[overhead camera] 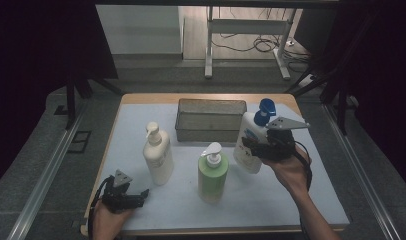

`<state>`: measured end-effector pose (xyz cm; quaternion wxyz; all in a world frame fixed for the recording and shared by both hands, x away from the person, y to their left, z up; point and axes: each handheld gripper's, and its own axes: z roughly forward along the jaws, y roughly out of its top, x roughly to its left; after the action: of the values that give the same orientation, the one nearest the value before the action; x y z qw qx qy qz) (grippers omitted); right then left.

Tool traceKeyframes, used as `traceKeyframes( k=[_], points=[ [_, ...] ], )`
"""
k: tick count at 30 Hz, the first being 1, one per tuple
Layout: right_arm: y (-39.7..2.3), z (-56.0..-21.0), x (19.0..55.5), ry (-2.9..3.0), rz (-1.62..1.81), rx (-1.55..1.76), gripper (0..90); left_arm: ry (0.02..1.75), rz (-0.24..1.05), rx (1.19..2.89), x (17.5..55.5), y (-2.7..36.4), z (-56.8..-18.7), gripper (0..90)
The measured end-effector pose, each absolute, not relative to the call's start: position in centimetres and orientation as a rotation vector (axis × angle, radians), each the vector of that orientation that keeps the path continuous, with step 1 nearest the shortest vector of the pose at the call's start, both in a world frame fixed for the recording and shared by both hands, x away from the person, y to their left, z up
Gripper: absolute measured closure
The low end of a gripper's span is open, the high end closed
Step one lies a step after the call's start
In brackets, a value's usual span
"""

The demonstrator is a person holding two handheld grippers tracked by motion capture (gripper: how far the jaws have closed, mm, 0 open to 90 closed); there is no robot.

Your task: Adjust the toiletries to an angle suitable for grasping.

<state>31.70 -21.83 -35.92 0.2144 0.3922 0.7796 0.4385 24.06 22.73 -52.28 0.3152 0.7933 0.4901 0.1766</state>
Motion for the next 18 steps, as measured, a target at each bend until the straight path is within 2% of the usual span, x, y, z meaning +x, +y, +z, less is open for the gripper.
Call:
traceKeyframes(
  k=[18],
  points=[
    [-20.2,-33.8,33.9,2.159,1.229,1.069,40.5,1.292,0.463,2.091,24.1,22.7,-52.3,12.2]
  ],
)
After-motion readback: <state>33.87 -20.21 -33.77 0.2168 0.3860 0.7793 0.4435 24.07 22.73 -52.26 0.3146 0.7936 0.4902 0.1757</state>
